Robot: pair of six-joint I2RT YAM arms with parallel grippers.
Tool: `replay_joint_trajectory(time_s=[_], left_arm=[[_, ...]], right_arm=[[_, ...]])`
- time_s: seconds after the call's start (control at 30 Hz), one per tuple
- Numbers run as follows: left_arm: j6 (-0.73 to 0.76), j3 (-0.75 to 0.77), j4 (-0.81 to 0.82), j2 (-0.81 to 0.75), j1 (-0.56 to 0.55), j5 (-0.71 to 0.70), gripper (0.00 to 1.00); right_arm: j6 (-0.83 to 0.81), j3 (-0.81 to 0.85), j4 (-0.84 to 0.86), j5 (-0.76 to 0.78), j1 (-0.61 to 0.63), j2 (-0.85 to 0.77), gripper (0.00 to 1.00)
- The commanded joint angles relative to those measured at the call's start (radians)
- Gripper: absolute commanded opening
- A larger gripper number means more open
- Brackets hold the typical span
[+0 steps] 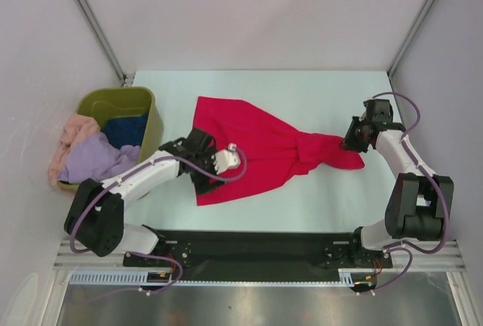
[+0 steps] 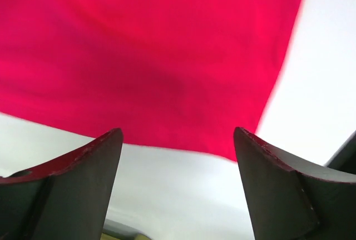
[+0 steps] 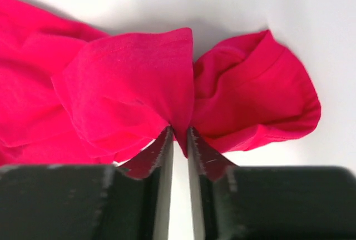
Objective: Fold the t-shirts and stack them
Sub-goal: Flatten the tshirt out
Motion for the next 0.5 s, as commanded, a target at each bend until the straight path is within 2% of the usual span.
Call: replay_joint_trajectory(time_s=[0.0, 0.1, 0.13, 0.17, 0.33, 0.37, 0.4, 0.43, 0.47], left_arm=[[0.14, -0.146, -0.022, -0.044, -0.027, -0.046, 0.88], [0.157, -0.208, 0.015, -0.046, -0.052, -0.067, 0.9], [0.154, -0.213, 0.018, -0.043, -0.058, -0.06, 0.9], [0.151, -0.213, 0.011, -0.04, -0.064, -0.048, 0.9], [0.131, -0.266, 0.093, -0.023, -0.104, -0.123, 0.89], [0.126, -0.271, 0.131, -0.008, -0.104, -0.137, 0.86], [0.118, -0.282, 0.176, 0.009, -0.104, -0.171, 0.69], [0.118, -0.282, 0.176, 0.009, -0.104, -0.171, 0.69], [0.112, -0.28, 0.179, 0.014, -0.104, -0.172, 0.61]], right_arm=[[0.014, -0.015, 0.02, -0.011, -0.002, -0.047, 0.19], [0.023, -0.023, 0.046, -0.017, -0.01, -0.034, 0.1], [0.025, -0.019, 0.044, -0.024, -0.011, -0.026, 0.03], [0.029, -0.015, 0.044, -0.031, -0.011, -0.026, 0.0], [0.026, -0.015, 0.033, -0.032, -0.011, -0.053, 0.0], [0.023, -0.015, 0.029, -0.032, -0.013, -0.062, 0.0], [0.02, -0.011, 0.021, -0.038, -0.016, -0.076, 0.0], [0.019, -0.011, 0.021, -0.041, -0.016, -0.076, 0.0], [0.02, -0.006, 0.007, -0.044, -0.019, -0.082, 0.0]])
